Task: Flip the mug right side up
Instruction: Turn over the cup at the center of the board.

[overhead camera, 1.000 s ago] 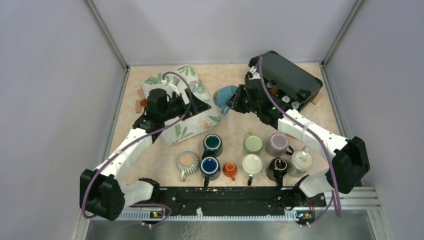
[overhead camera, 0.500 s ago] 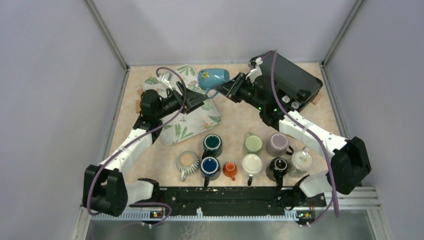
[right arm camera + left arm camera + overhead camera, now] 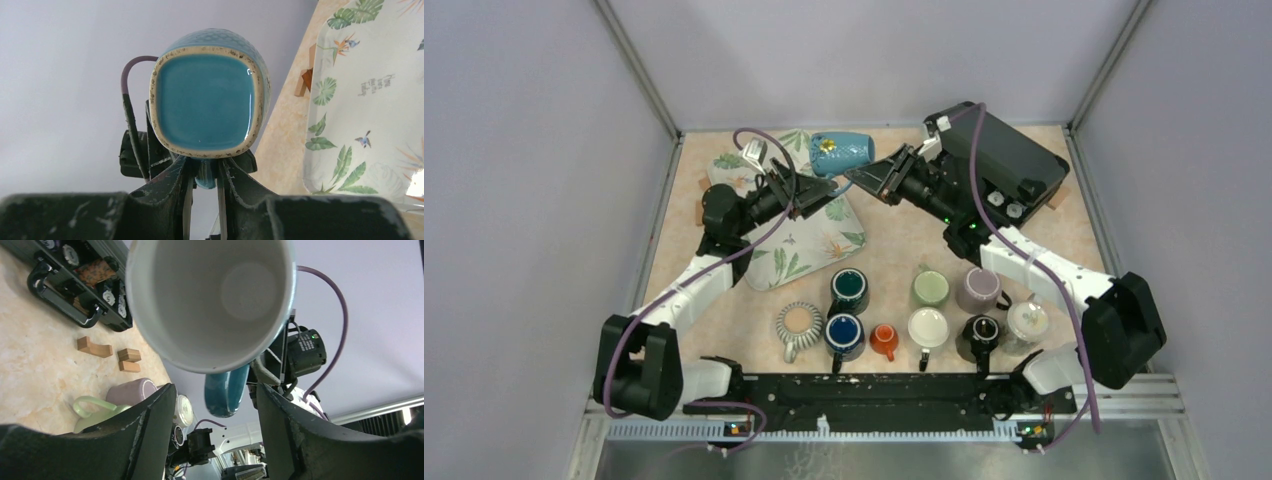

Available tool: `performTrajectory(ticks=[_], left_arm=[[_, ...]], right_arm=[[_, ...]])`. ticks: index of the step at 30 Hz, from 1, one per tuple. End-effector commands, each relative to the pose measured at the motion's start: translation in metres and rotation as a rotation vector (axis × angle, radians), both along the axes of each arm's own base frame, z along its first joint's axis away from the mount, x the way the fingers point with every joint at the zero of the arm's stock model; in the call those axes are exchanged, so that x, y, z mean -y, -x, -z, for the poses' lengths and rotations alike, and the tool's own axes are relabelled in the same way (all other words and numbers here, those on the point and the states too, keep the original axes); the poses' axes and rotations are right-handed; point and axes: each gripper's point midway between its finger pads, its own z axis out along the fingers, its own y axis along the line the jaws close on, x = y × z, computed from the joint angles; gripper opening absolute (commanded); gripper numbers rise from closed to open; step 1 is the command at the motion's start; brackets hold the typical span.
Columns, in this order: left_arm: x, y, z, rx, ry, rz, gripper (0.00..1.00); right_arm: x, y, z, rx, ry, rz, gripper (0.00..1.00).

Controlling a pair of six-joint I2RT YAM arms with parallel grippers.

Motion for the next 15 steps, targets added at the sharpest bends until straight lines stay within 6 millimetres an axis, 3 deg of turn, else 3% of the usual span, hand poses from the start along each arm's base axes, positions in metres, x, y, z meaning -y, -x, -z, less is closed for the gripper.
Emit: performTrajectory(ticks=[1, 15], left_arm=[[0.000, 0.007, -0.021, 0.082, 0.051, 0.032, 0.65], [0.001, 0.014, -0.029, 0.107, 0.071, 0.063, 0.42]], right_arm=[[0.004, 0.008, -0.049, 0.136, -0.130, -0.026, 0.00], [-0.004, 0.005, -0.037, 0.110, -0.145, -0.053, 0.00]])
